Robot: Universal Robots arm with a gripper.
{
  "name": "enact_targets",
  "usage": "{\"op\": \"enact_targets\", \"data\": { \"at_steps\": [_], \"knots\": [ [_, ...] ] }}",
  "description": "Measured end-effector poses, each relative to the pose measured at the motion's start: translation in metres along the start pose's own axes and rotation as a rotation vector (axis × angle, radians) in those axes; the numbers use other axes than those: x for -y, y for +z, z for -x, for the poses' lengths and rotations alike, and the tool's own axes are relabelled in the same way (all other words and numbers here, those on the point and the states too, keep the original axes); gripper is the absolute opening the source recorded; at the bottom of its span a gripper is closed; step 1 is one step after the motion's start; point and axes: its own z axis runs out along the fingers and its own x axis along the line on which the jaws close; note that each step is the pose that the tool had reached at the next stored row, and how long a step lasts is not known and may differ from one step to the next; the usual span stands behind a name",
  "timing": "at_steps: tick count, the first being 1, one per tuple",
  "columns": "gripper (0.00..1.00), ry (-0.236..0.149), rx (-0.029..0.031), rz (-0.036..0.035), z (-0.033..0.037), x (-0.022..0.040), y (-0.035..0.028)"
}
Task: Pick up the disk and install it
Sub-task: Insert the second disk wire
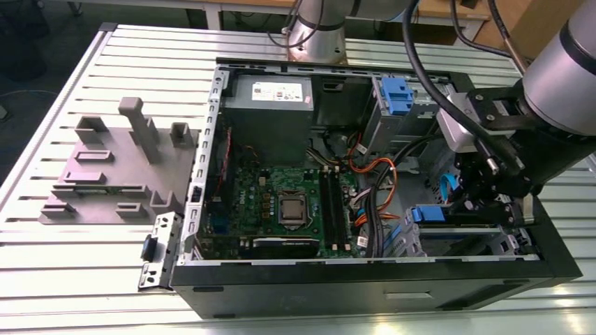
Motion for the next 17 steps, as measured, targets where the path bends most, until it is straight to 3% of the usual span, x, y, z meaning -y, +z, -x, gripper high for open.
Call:
{"op": "enact_targets", "data": {
  "at_steps": [1, 8, 13, 17],
  "knots": [
    [0.16, 0.0, 0.0037, -0.0003, -0.0001, 0.0, 0.0],
    [0.16, -0.002, 0.0041, -0.0004, -0.0026, -0.0001, -0.0001],
    [0.16, -0.009, 0.0042, -0.0099, -0.0049, -0.0008, -0.0003],
    [0.16, -0.009, 0.0053, -0.0107, -0.0058, -0.0009, 0.0]
  ]
}}
